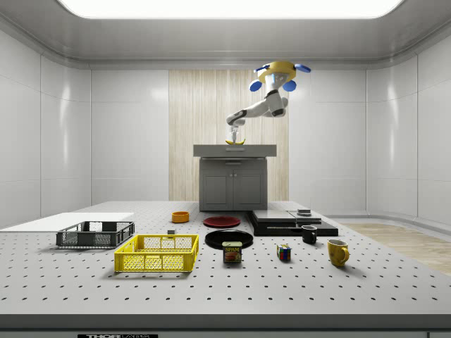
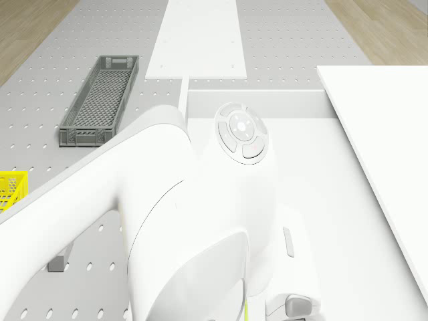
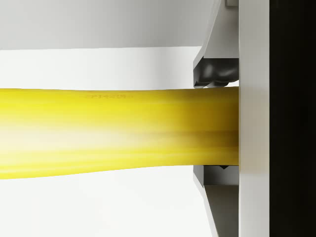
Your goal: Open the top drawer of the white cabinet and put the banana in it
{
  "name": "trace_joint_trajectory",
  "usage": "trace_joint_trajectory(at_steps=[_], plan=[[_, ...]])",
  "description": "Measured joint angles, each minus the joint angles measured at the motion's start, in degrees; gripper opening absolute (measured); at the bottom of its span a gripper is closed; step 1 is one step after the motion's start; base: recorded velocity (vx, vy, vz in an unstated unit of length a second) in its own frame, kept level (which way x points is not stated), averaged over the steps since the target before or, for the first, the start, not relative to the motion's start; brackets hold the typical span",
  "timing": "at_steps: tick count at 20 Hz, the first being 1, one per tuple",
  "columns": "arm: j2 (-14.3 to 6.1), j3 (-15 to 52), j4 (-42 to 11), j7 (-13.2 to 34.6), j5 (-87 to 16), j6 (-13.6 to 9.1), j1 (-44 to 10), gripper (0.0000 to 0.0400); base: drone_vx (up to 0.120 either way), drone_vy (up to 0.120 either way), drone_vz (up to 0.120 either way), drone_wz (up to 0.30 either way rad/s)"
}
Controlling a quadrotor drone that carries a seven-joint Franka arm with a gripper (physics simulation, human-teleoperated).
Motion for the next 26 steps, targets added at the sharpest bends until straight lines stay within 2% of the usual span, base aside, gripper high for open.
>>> trace_joint_trajectory(at_steps=[5, 13, 24, 26], plan=[[0.0, 0.1, 0.0, 0.0, 0.1, 0.1, 0.0, 0.0193, 0.0, -0.104, 0.0, 0.0], [0.6, 4.4, 1.7, -0.1, 4.0, 2.0, 1.1, 0.0193, 0.0, 0.0, 0.0, 0.0], [2.8, 10.7, 5.1, 0.1, 10.0, 4.4, 2.7, 0.0193, 0.0, 0.0, 0.0, 0.0], [3.1, 11.1, 5.4, -0.1, 10.6, 4.4, 2.7, 0.0274, 0.0, 0.0, 0.0, 0.0]])
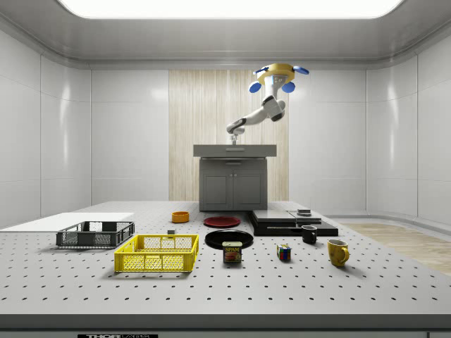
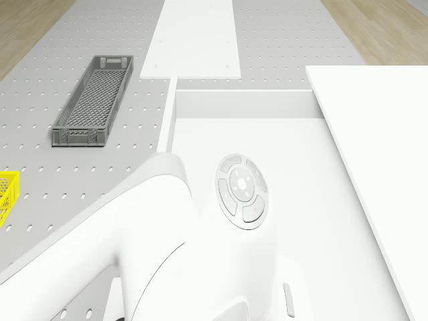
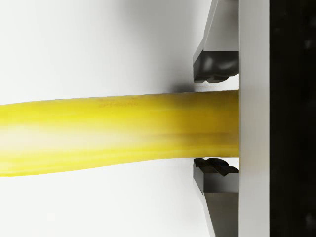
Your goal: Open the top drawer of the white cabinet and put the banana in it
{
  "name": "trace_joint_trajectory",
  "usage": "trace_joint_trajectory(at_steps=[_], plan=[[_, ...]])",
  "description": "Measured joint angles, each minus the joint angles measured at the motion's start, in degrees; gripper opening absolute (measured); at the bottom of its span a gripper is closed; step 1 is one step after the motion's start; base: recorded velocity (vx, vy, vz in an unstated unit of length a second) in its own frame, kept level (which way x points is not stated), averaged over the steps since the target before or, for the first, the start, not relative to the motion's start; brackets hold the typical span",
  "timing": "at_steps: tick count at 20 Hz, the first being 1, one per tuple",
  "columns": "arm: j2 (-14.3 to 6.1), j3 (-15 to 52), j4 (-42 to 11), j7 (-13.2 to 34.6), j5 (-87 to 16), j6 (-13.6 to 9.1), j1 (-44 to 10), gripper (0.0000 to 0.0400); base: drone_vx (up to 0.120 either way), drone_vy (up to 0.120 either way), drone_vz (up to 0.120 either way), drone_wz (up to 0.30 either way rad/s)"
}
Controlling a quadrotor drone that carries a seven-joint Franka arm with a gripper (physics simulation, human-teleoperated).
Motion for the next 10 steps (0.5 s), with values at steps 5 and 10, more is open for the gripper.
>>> trace_joint_trajectory(at_steps=[5, 10], plan=[[0.4, -0.4, -0.3, -0.3, 0.1, -0.7, -0.4, 0.0364, 0.0, 0.0, 0.0, 0.0], [0.4, -1.6, -1.1, -0.4, -0.8, -1.8, -1.0, 0.0389, 0.0, 0.0, 0.0, 0.0]])
